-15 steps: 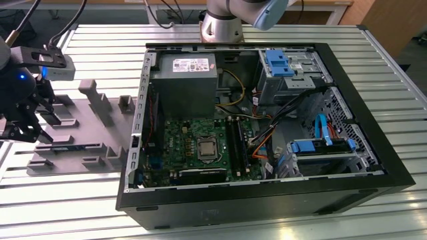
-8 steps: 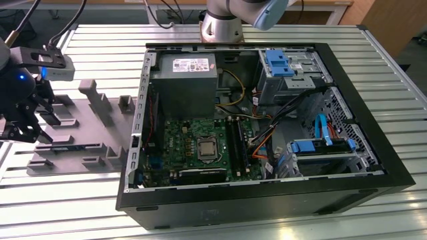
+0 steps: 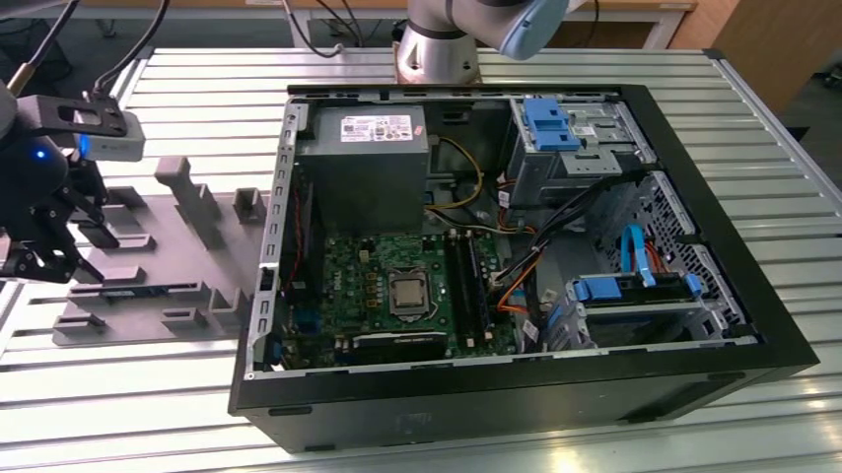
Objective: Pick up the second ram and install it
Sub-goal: 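Pick up the second ram and move it above second insertion slot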
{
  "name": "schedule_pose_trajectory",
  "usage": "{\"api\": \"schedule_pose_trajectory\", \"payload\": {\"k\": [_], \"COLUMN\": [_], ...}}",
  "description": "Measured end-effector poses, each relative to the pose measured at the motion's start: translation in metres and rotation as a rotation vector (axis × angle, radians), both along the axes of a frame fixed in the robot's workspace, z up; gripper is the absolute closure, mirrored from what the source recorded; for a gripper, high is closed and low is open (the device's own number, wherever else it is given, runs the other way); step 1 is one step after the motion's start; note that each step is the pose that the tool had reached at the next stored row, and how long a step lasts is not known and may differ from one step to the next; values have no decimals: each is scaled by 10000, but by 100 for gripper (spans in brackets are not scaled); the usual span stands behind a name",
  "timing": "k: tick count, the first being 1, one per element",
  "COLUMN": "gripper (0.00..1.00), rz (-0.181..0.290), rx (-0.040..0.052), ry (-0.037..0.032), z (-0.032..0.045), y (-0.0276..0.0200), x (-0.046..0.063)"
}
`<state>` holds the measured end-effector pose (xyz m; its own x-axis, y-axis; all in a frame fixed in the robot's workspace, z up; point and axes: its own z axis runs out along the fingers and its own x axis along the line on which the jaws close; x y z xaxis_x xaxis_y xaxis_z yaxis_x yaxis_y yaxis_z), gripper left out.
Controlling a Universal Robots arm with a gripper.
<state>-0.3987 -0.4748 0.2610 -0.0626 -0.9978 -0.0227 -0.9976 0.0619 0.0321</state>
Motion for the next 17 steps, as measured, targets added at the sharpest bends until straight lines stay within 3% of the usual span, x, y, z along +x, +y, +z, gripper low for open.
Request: {"api": "schedule_pose_trajectory", "payload": {"k": [17], "gripper": [53], "rz": [-1], "rx": [-4], "ry": [2], "z": [-273], "y": [0], "x": [-35]}}
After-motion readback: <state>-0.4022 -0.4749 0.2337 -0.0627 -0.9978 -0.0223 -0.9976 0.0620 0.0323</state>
